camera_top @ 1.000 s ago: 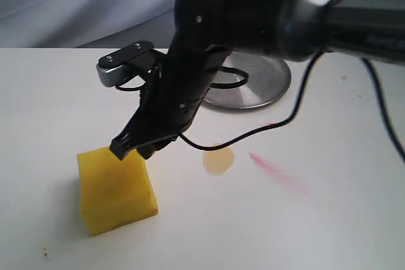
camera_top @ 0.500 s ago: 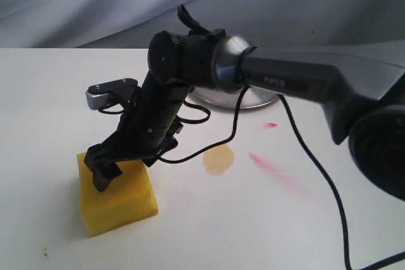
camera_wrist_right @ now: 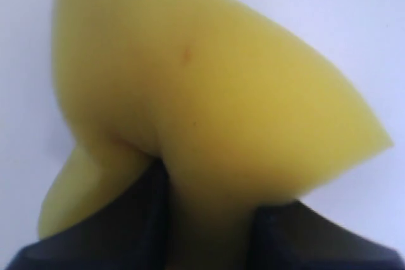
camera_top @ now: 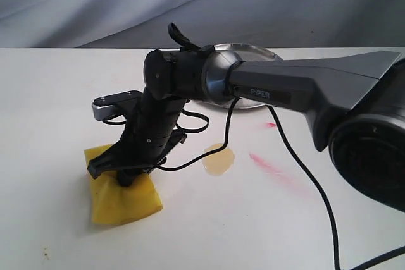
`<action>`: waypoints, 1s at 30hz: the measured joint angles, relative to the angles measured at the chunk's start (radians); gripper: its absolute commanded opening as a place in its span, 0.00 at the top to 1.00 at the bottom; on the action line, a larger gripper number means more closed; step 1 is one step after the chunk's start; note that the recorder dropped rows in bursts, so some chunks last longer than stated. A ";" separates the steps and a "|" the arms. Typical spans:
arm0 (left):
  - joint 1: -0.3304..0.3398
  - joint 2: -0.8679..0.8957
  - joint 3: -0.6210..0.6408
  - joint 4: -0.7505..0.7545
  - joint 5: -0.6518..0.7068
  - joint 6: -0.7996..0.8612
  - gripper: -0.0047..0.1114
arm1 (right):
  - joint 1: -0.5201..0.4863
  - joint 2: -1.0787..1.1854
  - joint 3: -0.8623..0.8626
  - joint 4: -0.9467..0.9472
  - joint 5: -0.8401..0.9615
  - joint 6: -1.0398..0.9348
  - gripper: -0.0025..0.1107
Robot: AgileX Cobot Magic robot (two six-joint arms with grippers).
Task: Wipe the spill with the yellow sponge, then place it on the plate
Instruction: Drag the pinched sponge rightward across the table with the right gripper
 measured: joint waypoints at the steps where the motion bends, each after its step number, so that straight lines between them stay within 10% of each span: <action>1: 0.000 0.000 0.000 0.000 0.000 0.000 0.96 | 0.001 -0.006 0.000 -0.015 0.000 0.000 0.98; 14: 0.000 0.000 0.000 0.000 0.000 0.000 0.96 | -0.032 -0.123 0.028 -0.271 0.044 0.024 0.98; 30: 0.000 0.000 0.000 0.000 0.000 0.000 0.96 | -0.298 -0.201 0.347 -0.295 -0.043 0.090 0.98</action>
